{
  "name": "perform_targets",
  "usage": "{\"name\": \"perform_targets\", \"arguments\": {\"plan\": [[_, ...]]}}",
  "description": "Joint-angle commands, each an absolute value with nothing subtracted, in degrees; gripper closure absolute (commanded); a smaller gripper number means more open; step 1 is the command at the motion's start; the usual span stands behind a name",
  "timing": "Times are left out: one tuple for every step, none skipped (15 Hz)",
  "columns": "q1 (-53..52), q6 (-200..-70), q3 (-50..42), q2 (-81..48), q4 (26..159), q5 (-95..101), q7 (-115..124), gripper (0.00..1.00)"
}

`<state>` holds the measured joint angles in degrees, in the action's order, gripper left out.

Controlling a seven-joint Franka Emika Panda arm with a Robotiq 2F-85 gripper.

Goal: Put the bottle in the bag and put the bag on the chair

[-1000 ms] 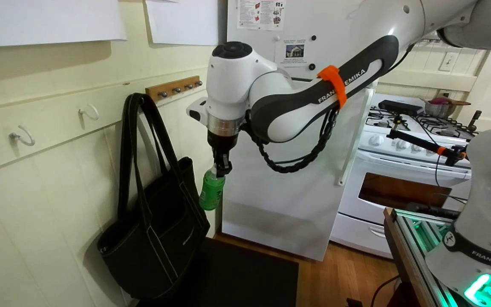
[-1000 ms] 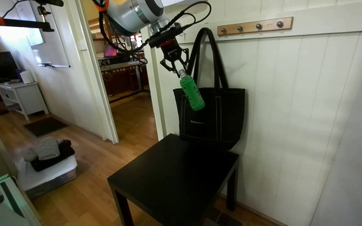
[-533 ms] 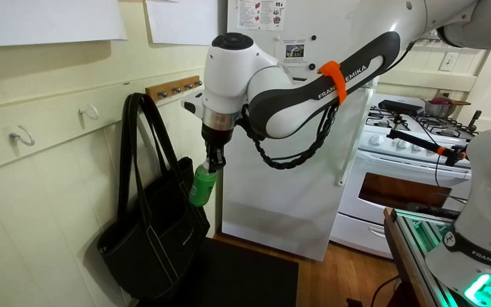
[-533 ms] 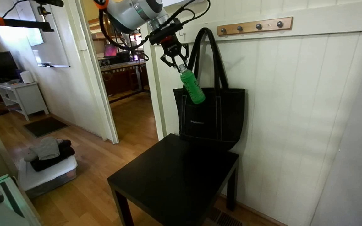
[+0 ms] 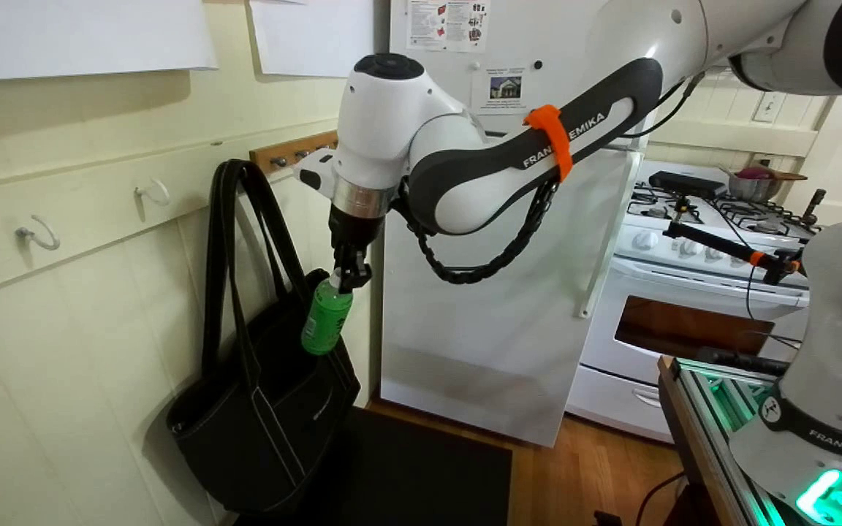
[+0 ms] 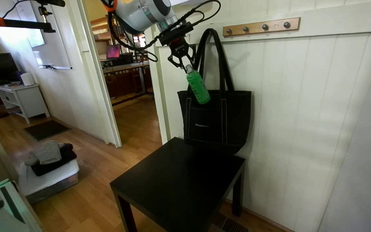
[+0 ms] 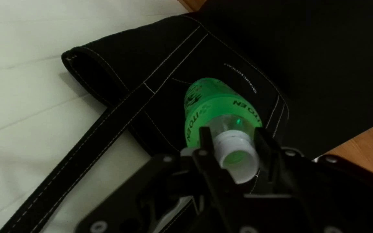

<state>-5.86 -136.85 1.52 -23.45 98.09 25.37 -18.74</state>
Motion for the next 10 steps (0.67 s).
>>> {"name": "perform_targets", "arguments": {"plan": [[-3.98, -138.93, 3.12, -27.37, 94.58, 22.77, -24.01, 0.88], [-3.82, -139.58, 3.24, -28.08, 94.01, 22.68, -24.81, 0.88], [-3.61, -140.08, 3.45, -28.82, 93.39, 22.44, -25.75, 0.88], [-3.36, -140.2, 3.75, -29.54, 92.78, 22.02, -26.75, 0.88], [-3.27, -140.89, 3.82, -30.24, 92.32, 22.07, -27.45, 0.88], [-3.09, -141.18, 4.03, -30.85, 91.83, 21.84, -28.31, 0.88], [-2.93, -141.94, 4.17, -31.43, 91.52, 21.77, -29.03, 0.88], [-2.79, -142.18, 4.33, -31.98, 91.06, 21.67, -29.7, 0.88], [-2.56, -142.36, 4.57, -32.51, 90.72, 21.48, -30.53, 0.88], [-2.42, -142.62, 4.65, -33.0, 90.44, 21.39, -31.05, 0.88]]}}
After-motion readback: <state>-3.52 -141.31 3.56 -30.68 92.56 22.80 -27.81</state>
